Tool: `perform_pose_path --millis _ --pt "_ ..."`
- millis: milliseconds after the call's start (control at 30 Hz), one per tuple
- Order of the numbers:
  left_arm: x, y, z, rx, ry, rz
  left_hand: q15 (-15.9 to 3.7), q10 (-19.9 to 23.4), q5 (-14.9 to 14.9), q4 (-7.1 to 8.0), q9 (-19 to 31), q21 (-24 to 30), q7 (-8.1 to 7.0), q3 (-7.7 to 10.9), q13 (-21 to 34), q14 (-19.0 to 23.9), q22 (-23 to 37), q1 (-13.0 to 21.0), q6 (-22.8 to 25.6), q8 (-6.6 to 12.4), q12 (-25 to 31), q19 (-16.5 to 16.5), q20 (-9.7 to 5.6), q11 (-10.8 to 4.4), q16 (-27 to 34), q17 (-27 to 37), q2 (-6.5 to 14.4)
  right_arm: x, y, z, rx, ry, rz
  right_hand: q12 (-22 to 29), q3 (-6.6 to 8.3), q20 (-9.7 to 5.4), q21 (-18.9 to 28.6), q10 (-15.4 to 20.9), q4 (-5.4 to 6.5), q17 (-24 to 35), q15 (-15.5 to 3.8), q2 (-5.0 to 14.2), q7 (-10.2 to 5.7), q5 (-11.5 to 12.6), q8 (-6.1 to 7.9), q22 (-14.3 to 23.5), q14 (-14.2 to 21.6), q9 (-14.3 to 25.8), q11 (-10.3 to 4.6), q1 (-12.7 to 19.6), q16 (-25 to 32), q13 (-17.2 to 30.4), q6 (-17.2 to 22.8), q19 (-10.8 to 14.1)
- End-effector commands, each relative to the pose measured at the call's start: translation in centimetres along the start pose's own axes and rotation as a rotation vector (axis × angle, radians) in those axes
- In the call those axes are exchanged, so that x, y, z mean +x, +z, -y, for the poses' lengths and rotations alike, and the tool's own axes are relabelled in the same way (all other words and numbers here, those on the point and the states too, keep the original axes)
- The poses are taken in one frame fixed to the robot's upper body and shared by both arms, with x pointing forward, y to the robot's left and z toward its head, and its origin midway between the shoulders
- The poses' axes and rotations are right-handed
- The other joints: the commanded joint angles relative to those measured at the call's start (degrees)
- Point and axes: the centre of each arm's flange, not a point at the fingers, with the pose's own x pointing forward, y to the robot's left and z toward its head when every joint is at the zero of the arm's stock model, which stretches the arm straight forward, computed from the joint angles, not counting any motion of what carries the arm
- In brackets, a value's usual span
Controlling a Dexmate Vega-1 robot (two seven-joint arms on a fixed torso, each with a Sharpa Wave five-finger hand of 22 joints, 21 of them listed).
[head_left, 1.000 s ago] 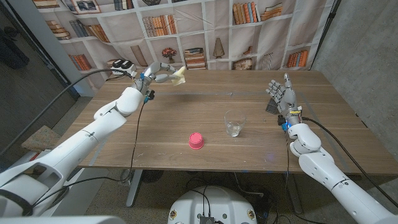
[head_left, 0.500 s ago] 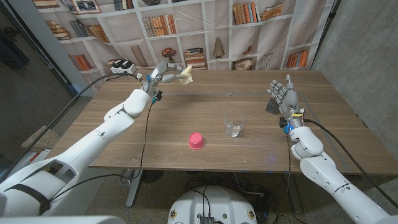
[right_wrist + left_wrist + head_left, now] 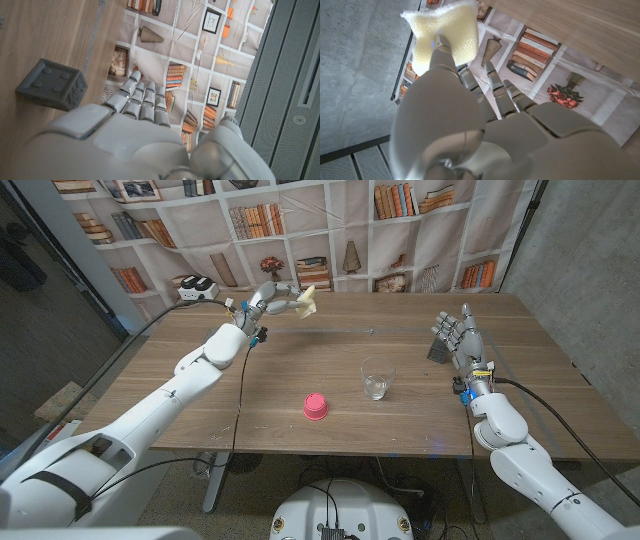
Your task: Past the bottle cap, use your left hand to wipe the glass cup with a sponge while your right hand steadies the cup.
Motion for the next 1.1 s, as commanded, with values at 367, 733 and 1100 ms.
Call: perform_pose_path --millis 367,733,1100 --pt "-0.1 2.9 3.0 0.025 -0.044 -0.002 -8.03 0.41 0.09 2.20 0.26 -0.07 3.19 2.66 0.31 0.59 0.13 0.10 3.92 0.72 0.21 0.20 -2.60 -0.11 -0.21 0.08 0.15 -4.9 1.3 -1.3 -0.167 0.092 0.047 0.22 0.09 -0.85 -0.42 0.75 -0.66 0.06 -0.79 -0.13 -0.58 0.02 0.12 0.24 0.43 0.22 -0.50 1.04 0.10 0.23 0.24 1.16" --pt "1.0 3.6 3.7 0.023 -0.080 0.031 -8.00 0.48 0.00 2.32 0.28 -0.13 3.26 2.82 0.29 0.62 0.13 0.16 3.94 0.69 0.06 0.13 -2.52 -0.11 -0.23 0.07 0.16 -7.0 1.4 -2.5 -0.321 0.070 0.061 0.21 -0.05 -1.17 -0.40 0.96 -1.22 0.03 -1.55 -0.68 -0.83 0.31 0.11 0.20 0.99 0.24 -1.12 1.71 0.19 0.25 0.37 2.14" --pt "2.8 4.9 4.8 0.045 -0.143 0.051 -7.97 0.80 -0.12 2.52 0.31 -0.19 3.45 3.00 0.49 0.68 0.13 0.16 3.99 0.68 0.12 0.04 -2.61 -0.10 -0.26 0.06 0.09 -8.6 0.5 -3.4 -0.430 0.062 0.054 0.51 0.96 -1.72 -0.63 2.23 -2.71 -0.07 -2.73 0.08 -2.92 1.17 0.58 0.13 2.22 0.30 -2.22 4.74 0.29 0.26 1.89 3.51"
